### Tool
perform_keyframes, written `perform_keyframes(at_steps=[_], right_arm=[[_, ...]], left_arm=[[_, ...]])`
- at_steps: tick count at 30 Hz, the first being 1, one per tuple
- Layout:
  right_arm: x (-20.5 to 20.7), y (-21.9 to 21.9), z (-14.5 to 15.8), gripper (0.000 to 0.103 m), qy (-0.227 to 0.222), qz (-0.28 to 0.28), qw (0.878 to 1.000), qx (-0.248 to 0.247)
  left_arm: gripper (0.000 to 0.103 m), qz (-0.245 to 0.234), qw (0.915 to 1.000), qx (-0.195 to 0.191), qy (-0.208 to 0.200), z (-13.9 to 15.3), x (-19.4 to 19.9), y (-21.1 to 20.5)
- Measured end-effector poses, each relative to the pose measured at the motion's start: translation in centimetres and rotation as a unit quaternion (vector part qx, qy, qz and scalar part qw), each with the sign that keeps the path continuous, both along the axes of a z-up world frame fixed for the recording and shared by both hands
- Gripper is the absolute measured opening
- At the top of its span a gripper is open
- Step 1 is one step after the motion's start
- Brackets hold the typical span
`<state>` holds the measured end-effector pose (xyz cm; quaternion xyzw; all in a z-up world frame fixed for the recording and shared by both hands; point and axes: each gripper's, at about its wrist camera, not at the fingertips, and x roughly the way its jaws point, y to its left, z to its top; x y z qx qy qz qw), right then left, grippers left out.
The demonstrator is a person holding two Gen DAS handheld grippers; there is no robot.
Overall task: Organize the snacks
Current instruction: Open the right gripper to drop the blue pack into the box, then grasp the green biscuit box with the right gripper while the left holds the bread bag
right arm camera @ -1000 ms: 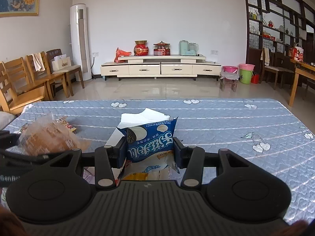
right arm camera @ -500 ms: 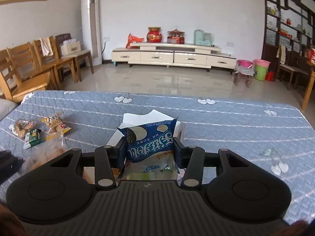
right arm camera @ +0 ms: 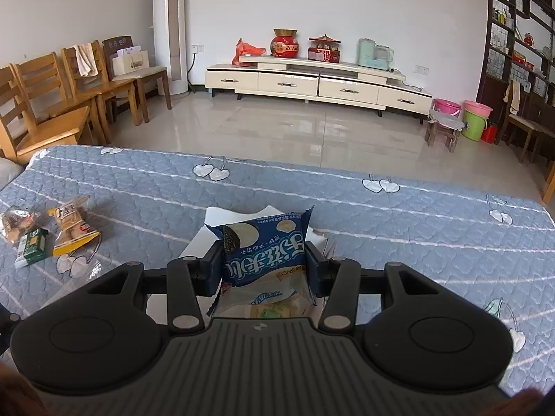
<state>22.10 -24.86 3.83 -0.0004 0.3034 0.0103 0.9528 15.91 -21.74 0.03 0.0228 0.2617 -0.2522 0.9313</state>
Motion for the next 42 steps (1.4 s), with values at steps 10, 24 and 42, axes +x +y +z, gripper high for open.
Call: perform_keyframes(at_steps=[10,24,42], right_arm=[[0.1,-0.3,-0.8,0.101,0.007,-0.015,1.0,-0.004],[-7.4,2.3,2.5,0.103,-0.078,-0.019,0.997,-0.007],[-7.8,13.9,-0.2,0.103,-0.053,0.102,0.993,0.04]], left_arm=[[0.092,0.0,0.9996,-0.001,0.028,-0.9,0.0,0.5],[0.099,0.084,0.9964,-0.005,-0.013,1.4,-2.8,7.9],[0.1,0.343,0.9387,-0.007,0.036,-0.5,1.4,28.3]])
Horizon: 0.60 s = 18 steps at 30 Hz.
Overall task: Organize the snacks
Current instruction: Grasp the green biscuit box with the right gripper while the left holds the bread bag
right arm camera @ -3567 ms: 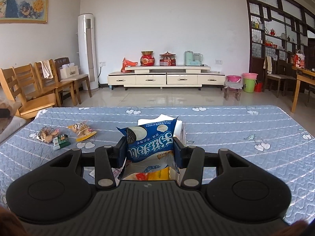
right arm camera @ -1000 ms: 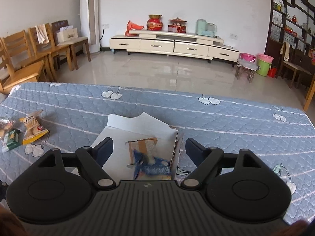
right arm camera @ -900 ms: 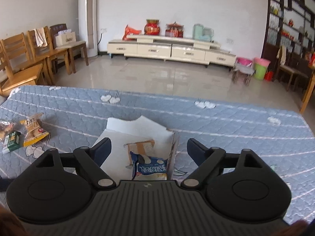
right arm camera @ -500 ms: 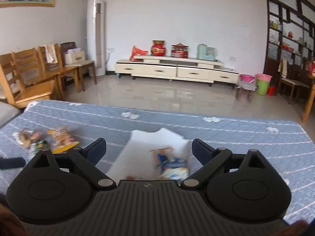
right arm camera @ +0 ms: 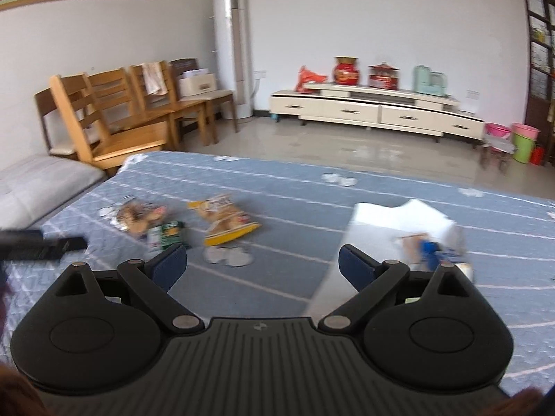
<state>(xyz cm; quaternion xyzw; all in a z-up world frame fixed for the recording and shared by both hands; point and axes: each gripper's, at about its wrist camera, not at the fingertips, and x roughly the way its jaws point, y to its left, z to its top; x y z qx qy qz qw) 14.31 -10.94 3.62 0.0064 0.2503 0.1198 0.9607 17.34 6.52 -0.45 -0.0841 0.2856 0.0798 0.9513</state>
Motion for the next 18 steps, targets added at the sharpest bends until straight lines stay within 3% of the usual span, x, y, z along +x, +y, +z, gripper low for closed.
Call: perform_keyframes(at_steps=[7,13,18], right_arm=[[0.9,2.6,-1.2,0.103,0.006,0.039,0.999,-0.003],[1.6,3.0,-2.1,0.103,0.013,0.055,0.998,-0.012],[1.9,3.4,-2.5,0.103,0.013,0.065,0.998,-0.009]], left_arm=[[0.102,0.082,0.9934,-0.068,0.041,-1.2,8.3,2.0],[0.102,0.158,0.9783,-0.099,0.091,-2.8,14.6,1.8],[0.102,0.165,0.9713,-0.106,0.135,-5.2,17.2,1.2]])
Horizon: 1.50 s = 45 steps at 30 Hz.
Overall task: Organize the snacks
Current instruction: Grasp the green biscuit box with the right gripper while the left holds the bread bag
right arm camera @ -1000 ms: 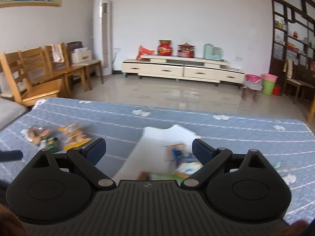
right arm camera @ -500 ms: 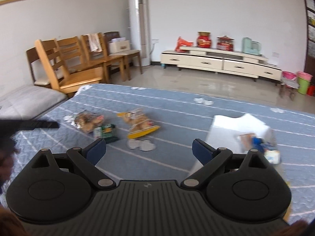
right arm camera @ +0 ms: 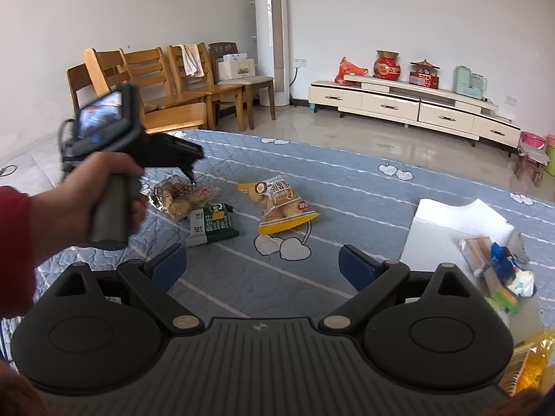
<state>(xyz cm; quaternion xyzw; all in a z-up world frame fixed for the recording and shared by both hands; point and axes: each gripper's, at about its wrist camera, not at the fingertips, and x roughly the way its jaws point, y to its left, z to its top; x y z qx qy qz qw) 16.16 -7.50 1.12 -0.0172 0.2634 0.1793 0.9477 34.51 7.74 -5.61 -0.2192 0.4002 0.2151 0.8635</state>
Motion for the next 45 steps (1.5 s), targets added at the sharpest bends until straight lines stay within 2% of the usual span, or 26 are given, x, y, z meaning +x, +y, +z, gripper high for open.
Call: perform_keyframes(at_steps=[1,3,5,6,7,9,13,17,22,26,32,33,34,36,40,45], right_arm=[[0.1,0.1,-0.1,0.103,0.001,0.002,1.0,0.001],[0.5,0.3,-0.3,0.103,0.005,0.006,1.0,0.001],[0.8,0.4,-0.7,0.103,0.008,0.005,1.0,-0.003],[0.9,0.3,-0.9,0.103,0.011,0.005,1.0,-0.002],[1.1,0.3,-1.0,0.103,0.014,0.004,1.0,-0.001],[1.3,0.2,-1.2,0.103,0.016,0.0,1.0,-0.001],[1.8,0.5,-1.6,0.103,0.023,-0.001,1.0,0.007],[2.9,2.4,-2.1,0.103,0.029,0.022,0.999,0.002],[5.6,5.9,-3.1,0.103,0.034,0.074,0.997,-0.016],[8.8,8.6,-3.9,0.103,0.039,0.104,0.993,-0.044],[12.8,11.2,-5.5,0.103,0.068,0.113,0.988,-0.082],[13.2,11.6,-6.0,0.098,0.083,0.114,0.986,-0.089],[13.3,11.8,-6.4,0.081,0.092,0.113,0.985,-0.094],[12.9,11.5,-6.5,0.06,0.09,0.106,0.987,-0.077],[11.6,11.6,-6.3,0.059,0.081,0.102,0.988,-0.083],[9.6,11.1,-5.5,0.059,0.081,0.089,0.991,-0.064]], left_arm=[[0.102,-0.013,0.9999,0.01,0.004,-0.3,0.0,-0.4],[0.102,-0.07,0.996,0.054,-0.005,-0.6,-0.8,-1.6],[0.099,-0.12,0.9878,0.099,-0.003,-1.3,-1.7,-2.4],[0.093,-0.145,0.9815,0.125,-0.009,-1.5,-2.3,-2.9],[0.089,-0.161,0.9783,0.128,-0.026,-1.6,-3.1,-2.8],[0.058,-0.182,0.9734,0.132,-0.041,-1.1,-4.4,-2.4],[0.055,-0.215,0.9668,0.126,-0.057,-0.8,-7.4,-1.2],[0.055,-0.223,0.965,0.115,-0.075,-0.1,-11.1,0.4],[0.055,-0.232,0.958,0.143,-0.089,0.8,-15.1,1.3],[0.055,-0.228,0.9608,0.13,-0.091,1.5,-16.5,2.0],[0.055,-0.222,0.9603,0.139,-0.096,2.3,-17.0,1.6],[0.055,-0.219,0.9605,0.141,-0.097,2.4,-17.1,1.4],[0.055,-0.218,0.9605,0.143,-0.097,2.5,-17.2,1.3],[0.055,-0.219,0.9598,0.145,-0.099,2.6,-17.2,1.0],[0.055,-0.222,0.9577,0.152,-0.103,2.7,-17.8,0.4],[0.055,-0.221,0.9568,0.157,-0.106,3.3,-18.7,-0.4]])
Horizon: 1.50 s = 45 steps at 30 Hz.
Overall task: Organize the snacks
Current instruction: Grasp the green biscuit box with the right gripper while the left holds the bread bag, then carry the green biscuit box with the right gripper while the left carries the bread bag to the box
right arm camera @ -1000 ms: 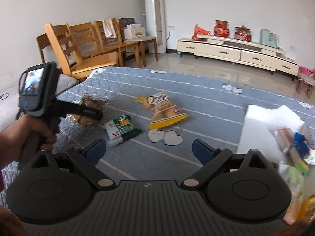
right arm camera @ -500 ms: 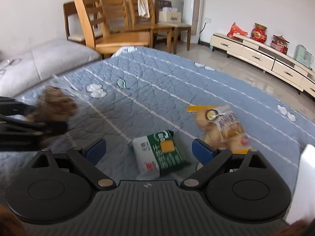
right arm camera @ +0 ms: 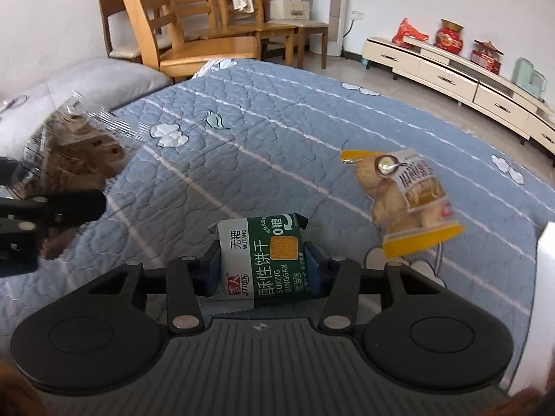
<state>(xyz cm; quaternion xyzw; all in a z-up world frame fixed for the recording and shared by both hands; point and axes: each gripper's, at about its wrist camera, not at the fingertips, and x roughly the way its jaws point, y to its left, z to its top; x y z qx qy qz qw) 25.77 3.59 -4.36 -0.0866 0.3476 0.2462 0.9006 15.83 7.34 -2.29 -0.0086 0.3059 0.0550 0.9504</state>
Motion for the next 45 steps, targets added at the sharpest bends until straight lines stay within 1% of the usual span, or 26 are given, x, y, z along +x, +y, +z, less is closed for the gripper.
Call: perform_keyframes(at_steps=[4,7,11,16,20,24,31,45], right_arm=[[-2.5,-0.7,1.1,0.059,-0.011,-0.008,1.0,0.009],[-4.7,-1.7,2.2,0.059,-0.02,-0.023,0.999,0.027],[-7.6,-3.0,3.7,0.059,-0.038,-0.044,0.998,0.038],[-11.3,-4.2,4.7,0.059,-0.053,-0.071,0.995,0.04],[-14.2,-5.9,5.2,0.059,-0.054,-0.094,0.993,0.051],[-16.8,-7.3,5.7,0.059,-0.06,-0.113,0.991,0.05],[-20.1,-9.9,7.1,0.059,-0.074,-0.147,0.985,0.054],[-23.6,-14.4,9.0,0.059,-0.104,-0.204,0.972,0.059]], left_arm=[[0.055,0.003,1.0,0.0,-0.008,0.7,-1.0,-0.4],[0.055,0.006,0.9999,-0.001,-0.013,1.1,-2.0,-0.6],[0.055,0.005,0.9998,-0.009,-0.018,1.7,-3.5,-1.0],[0.055,-0.005,0.9996,-0.014,-0.023,2.4,-5.3,-2.0],[0.055,-0.019,0.9993,-0.01,-0.029,3.0,-6.6,-3.4],[0.055,-0.033,0.9989,-0.012,-0.032,3.4,-7.7,-4.7],[0.055,-0.066,0.9971,-0.007,-0.036,4.0,-8.9,-7.7],[0.055,-0.139,0.9892,-0.003,-0.046,5.1,-10.4,-13.4]])
